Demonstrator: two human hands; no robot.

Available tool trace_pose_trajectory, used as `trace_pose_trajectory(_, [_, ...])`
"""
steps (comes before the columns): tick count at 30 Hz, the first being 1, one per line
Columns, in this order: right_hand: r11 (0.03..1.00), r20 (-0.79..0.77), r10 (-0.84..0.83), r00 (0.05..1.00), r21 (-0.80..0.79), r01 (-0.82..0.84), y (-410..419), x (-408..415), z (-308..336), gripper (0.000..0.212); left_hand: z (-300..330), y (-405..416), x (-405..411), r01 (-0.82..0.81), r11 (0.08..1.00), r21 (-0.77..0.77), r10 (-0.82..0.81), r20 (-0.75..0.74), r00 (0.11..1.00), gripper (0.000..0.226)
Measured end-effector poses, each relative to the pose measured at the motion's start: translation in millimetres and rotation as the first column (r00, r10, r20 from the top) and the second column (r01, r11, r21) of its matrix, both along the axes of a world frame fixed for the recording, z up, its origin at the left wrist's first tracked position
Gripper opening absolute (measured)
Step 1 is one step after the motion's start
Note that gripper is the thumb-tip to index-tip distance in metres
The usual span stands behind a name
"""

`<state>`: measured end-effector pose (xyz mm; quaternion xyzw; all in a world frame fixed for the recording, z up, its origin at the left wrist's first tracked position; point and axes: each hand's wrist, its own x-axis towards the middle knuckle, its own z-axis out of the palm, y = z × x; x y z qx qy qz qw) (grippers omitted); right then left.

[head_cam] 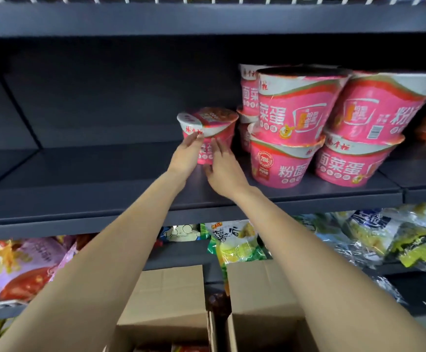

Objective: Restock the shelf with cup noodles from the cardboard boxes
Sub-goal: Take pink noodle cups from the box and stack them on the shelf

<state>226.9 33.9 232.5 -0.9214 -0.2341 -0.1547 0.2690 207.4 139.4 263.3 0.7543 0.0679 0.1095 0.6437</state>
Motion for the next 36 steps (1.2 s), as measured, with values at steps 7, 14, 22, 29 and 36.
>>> trace_pose_trajectory(7, [0.990, 0.166, 0.019, 0.986, 0.133, -0.042, -30.6, -43.9, -1.7, 0.044, -12.3, -6.9, -32.7, -0.058, 0.893, 0.446, -0.012, 0.151, 0.988, 0.038])
trace_pose_trajectory(14, [0.981, 0.264, -0.007, 0.965, 0.191, -0.045, -129.4, -165.6, -73.2, 0.023, -81.2, -63.9, -173.7, -0.133, 0.914, 0.383, -0.042, 0.417, 0.908, 0.018])
trace_pose_trajectory(22, [0.963, -0.226, 0.000, 0.974, -0.263, -0.061, -212.4, -225.6, -228.6, 0.032, -237.5, -99.9, -239.4, 0.195, 0.688, 0.699, -0.052, -0.220, 0.974, 0.038])
trace_pose_trajectory(29, [0.883, -0.666, -0.280, 0.692, -0.461, -0.087, -201.4, -206.2, -369.4, 0.067, -319.4, -89.3, -239.7, 0.277, 0.514, 0.812, 0.081, -0.368, 0.926, 0.074])
trace_pose_trajectory(36, [0.846, -0.708, -0.365, 0.605, -0.523, -0.103, -191.6, -179.0, -484.3, 0.068, -342.3, -88.3, -235.5, 0.231, 0.583, 0.778, 0.022, -0.300, 0.954, 0.067])
